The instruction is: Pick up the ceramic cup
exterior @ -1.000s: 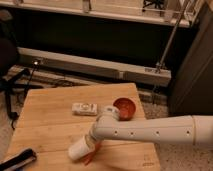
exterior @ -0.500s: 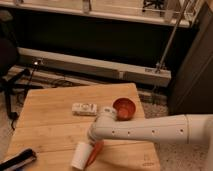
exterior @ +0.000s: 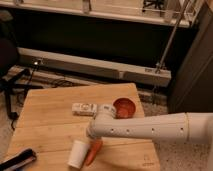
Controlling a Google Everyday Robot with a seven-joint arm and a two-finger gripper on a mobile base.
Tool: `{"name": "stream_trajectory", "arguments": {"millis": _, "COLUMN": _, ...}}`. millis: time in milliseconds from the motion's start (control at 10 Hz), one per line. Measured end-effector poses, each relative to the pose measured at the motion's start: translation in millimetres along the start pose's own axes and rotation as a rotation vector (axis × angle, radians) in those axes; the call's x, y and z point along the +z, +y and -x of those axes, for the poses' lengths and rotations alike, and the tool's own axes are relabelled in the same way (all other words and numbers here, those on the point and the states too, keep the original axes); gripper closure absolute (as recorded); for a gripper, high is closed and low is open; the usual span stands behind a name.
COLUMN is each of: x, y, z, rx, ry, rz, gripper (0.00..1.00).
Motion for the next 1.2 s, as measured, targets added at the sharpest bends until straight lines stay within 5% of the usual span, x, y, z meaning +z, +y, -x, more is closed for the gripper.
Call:
{"name": "stream_trajectory", "arguments": {"millis": 300, "x": -26, "y": 1, "z": -27, "rx": -0.069, "ry": -0.036, "rz": -0.030, "gripper": 0.57}}
{"name": "stream_trajectory", "arguments": {"millis": 900, "x": -26, "y": 0, "z": -30, "rx": -0.059, "ry": -0.054, "rz": -0.063, "gripper": 0.56}}
{"name": "stream_trajectory", "arguments": {"millis": 1000, "x": -24, "y": -2, "z": -30, "rx": -0.070, "ry": -0.078, "rz": -0.061, "gripper": 0.56}}
{"name": "stream_trajectory", "arguments": {"millis": 1200, "x": -27, "y": 8, "z": -36, "rx": -0.099, "ry": -0.141, "rz": 0.016, "gripper": 0.56}}
